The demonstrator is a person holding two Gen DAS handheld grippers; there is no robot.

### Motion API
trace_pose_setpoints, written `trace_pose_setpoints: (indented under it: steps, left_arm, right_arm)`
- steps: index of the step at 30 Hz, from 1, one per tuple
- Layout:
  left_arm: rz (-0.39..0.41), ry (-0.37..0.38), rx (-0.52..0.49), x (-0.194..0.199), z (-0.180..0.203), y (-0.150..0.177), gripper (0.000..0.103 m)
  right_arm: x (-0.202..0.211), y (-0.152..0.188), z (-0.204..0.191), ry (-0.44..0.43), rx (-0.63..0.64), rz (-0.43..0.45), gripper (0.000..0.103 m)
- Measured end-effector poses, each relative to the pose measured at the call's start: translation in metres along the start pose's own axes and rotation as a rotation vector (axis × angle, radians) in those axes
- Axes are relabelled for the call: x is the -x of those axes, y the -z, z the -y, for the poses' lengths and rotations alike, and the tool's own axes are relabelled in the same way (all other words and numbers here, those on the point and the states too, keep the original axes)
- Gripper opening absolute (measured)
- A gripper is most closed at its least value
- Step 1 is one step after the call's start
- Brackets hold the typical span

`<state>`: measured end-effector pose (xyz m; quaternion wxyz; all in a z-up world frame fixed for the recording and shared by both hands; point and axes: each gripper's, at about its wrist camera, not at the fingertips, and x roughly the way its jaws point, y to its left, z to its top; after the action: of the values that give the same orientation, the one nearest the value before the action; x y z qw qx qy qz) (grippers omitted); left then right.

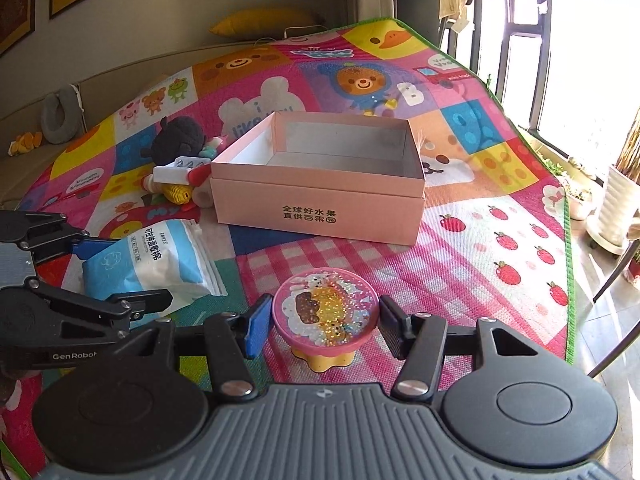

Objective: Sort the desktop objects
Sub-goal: 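Drop the wipes pack into the pink box with the left tool while the right drops the pink toy in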

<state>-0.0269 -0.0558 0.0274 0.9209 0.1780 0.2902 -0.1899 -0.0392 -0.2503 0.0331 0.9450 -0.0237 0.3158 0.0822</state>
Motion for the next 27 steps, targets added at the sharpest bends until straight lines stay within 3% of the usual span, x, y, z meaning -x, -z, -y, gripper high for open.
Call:
trace_pose_setpoints:
  steps: [6, 10, 11, 12, 13, 15, 18, 23, 25, 27]
  left_arm:
    - [0.157, -0.021, -0.013, 0.028, -0.011, -0.044, 0.062]
    - [0.285, -0.053, 0.016, 0.014, -0.025, -0.096, 0.063]
    - [0.308, -0.056, 0.035, 0.004, -0.029, -0.109, 0.065]
    - [0.331, -0.051, 0.063, -0.008, -0.033, -0.119, 0.074]
    - [0.34, -0.044, 0.097, -0.024, -0.038, -0.13, 0.089]
    - [0.304, -0.044, 0.131, -0.046, -0.046, -0.139, 0.09]
    - [0.292, -0.054, 0.16, -0.044, -0.061, -0.119, 0.097]
    - [0.196, -0.114, 0.204, -0.039, -0.088, -0.058, 0.097]
    - [0.138, -0.137, 0.249, -0.045, -0.101, -0.037, 0.098]
    - [0.082, -0.164, 0.305, -0.049, -0.114, -0.018, 0.098]
  right_arm:
    - [0.018, -0.028, 0.011, -0.015, -0.012, 0.049, 0.056]
    - [0.028, -0.093, 0.033, -0.034, -0.072, 0.174, 0.056]
    - [0.025, -0.113, 0.039, -0.031, -0.09, 0.199, 0.056]
    - [0.019, -0.132, 0.044, -0.03, -0.102, 0.22, 0.056]
    - [0.009, -0.152, 0.048, -0.034, -0.109, 0.236, 0.057]
    - [-0.015, -0.184, 0.053, -0.017, -0.121, 0.244, 0.074]
    - [-0.04, -0.202, 0.055, 0.056, -0.112, 0.252, 0.074]
    - [-0.06, -0.182, 0.05, 0.042, -0.064, 0.23, 0.074]
    - [-0.073, -0.178, 0.042, 0.042, -0.045, 0.194, 0.069]
    - [-0.085, -0.176, 0.031, 0.012, -0.023, 0.148, 0.056]
